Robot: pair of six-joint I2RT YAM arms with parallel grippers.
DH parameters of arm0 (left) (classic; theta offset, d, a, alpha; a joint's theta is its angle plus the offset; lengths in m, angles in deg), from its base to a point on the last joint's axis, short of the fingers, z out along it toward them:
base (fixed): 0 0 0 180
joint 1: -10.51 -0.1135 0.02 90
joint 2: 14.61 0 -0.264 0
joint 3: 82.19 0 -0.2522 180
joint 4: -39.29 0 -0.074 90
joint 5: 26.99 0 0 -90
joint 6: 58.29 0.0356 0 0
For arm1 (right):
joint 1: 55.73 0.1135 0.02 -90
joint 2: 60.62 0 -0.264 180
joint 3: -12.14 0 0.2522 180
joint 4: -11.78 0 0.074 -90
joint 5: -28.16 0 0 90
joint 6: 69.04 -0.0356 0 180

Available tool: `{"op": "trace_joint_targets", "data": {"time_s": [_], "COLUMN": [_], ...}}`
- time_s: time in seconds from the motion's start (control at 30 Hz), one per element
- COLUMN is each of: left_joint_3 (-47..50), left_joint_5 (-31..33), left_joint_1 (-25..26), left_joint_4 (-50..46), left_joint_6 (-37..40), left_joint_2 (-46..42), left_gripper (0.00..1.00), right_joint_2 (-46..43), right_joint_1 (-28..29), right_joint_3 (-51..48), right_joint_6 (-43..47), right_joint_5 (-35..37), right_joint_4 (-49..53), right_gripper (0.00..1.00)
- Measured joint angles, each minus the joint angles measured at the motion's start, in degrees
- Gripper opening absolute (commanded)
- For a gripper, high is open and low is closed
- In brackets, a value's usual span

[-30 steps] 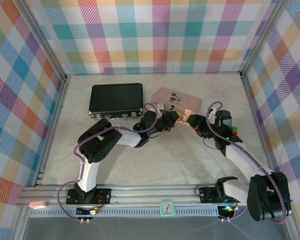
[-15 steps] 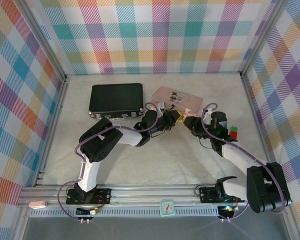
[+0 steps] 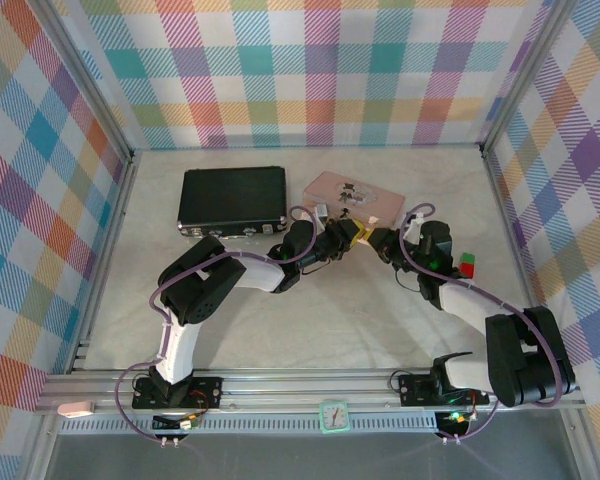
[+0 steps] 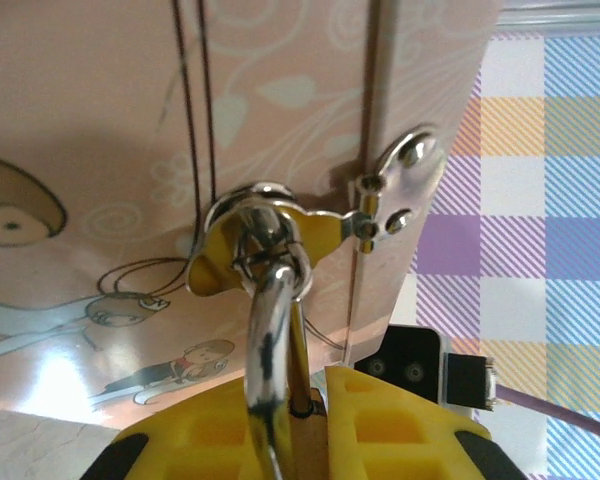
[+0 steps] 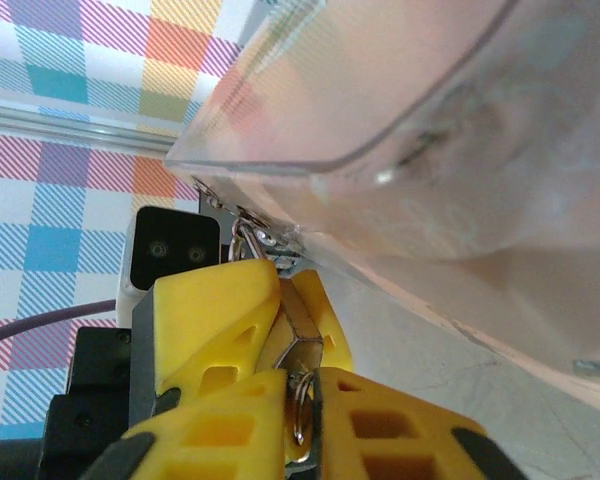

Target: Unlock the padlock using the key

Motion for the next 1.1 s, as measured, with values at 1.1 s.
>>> {"op": "trace_joint_targets", "data": {"time_s": [1.1], "left_joint_3": [-3.3], "left_joint_5": [4.0], "left_joint_1": [1.5], "left_joint_4": [22.1], "left_joint_6": [11.3], "left_joint_2": [11.2], "left_gripper": [0.00], "right_joint_2": [3.5], "right_joint_1": [-2.8], "right_joint_3": [-5.1], "right_joint_6": [-57.9], "right_joint_5": [0.7], "right_joint_4": [-15.8], "right_gripper": [0.00]}}
